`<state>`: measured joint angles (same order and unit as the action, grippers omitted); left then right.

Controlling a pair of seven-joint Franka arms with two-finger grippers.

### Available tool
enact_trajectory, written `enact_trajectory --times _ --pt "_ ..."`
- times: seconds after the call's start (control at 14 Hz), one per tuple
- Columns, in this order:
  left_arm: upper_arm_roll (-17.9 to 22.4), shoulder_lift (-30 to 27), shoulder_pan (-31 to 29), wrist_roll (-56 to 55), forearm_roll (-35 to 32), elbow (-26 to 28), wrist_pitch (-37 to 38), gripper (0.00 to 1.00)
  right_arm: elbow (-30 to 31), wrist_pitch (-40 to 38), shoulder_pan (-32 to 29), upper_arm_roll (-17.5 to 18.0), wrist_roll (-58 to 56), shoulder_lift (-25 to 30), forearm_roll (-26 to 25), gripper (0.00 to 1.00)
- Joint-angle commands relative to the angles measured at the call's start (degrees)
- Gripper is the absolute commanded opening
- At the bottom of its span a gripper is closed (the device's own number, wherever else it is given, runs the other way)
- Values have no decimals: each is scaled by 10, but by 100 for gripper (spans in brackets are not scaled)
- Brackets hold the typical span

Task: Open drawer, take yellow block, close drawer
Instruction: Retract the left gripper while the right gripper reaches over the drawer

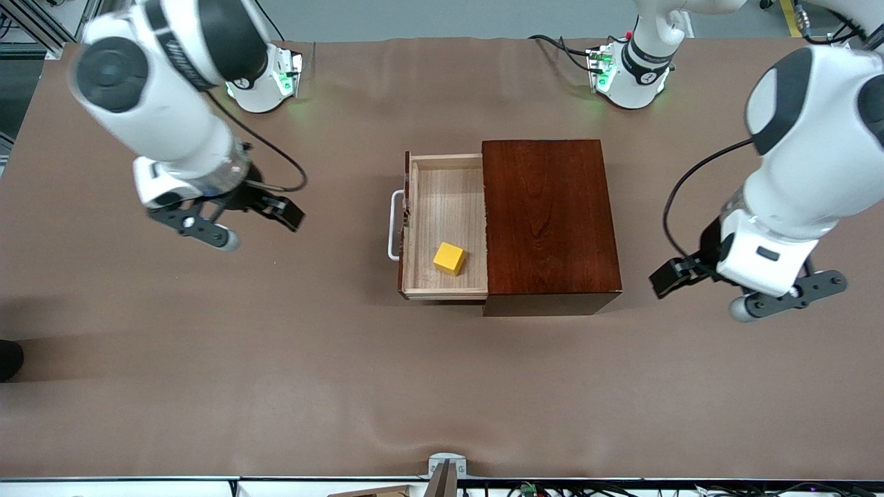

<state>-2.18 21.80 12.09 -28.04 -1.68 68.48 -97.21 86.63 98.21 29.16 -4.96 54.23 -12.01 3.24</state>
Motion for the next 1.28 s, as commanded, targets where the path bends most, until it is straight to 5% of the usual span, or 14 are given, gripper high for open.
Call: enact_trajectory --times 0.0,0.29,0.64,1.21 --pt "-9 -41 -36 87 10 26 44 100 -7 26 38 -7 176 -15 5 100" --pt "-9 -91 -102 215 35 51 112 100 -11 52 95 -7 424 -42 3 100" --pt "-9 -212 -111 236 34 200 105 100 -58 61 123 -6 650 -104 47 100" --pt "-5 -209 -123 285 28 198 104 100 -66 180 173 -7 851 -161 47 100"
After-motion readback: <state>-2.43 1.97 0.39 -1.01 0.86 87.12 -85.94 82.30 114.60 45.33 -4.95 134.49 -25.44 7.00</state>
